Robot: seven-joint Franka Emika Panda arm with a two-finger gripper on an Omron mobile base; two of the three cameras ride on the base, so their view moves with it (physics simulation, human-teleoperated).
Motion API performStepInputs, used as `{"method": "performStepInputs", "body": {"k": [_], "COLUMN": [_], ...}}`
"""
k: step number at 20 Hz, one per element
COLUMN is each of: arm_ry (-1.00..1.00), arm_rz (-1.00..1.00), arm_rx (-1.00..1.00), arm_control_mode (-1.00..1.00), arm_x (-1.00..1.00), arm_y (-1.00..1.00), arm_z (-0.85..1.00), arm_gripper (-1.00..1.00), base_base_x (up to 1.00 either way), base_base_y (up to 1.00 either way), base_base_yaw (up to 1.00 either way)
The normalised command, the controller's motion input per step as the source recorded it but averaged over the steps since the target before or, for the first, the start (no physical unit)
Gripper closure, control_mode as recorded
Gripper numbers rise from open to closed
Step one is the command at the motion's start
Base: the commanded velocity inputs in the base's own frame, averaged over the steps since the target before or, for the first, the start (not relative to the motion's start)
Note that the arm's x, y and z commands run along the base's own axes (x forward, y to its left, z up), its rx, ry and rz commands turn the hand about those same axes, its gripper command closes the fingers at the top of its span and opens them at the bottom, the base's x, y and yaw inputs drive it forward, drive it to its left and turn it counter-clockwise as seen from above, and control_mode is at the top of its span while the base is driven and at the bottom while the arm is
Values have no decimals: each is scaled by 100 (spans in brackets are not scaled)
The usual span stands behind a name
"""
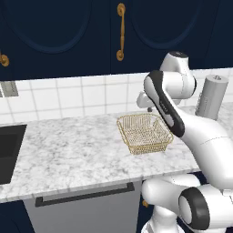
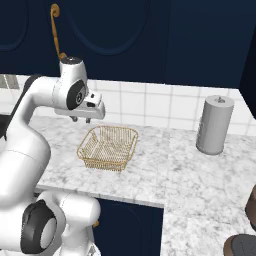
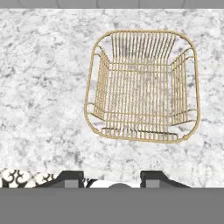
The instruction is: Open the cabinet, pick up the bread from the cabinet and place it in the basket. Then move the basket to the dining counter.
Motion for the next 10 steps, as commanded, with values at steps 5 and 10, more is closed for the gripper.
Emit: {"method": "performStepInputs", "body": {"k": [5,10], "arm_ry": [-19,-68], "arm_rz": [3,0], "arm_rx": [0,0], "arm_control_mode": [-100,-100], "arm_x": [-56,-16], "arm_y": [5,58], "arm_z": [0,81], "arm_gripper": [-100,-100], "base_base_x": [0,0], "base_base_y": [0,0], "base_base_yaw": [0,0]}}
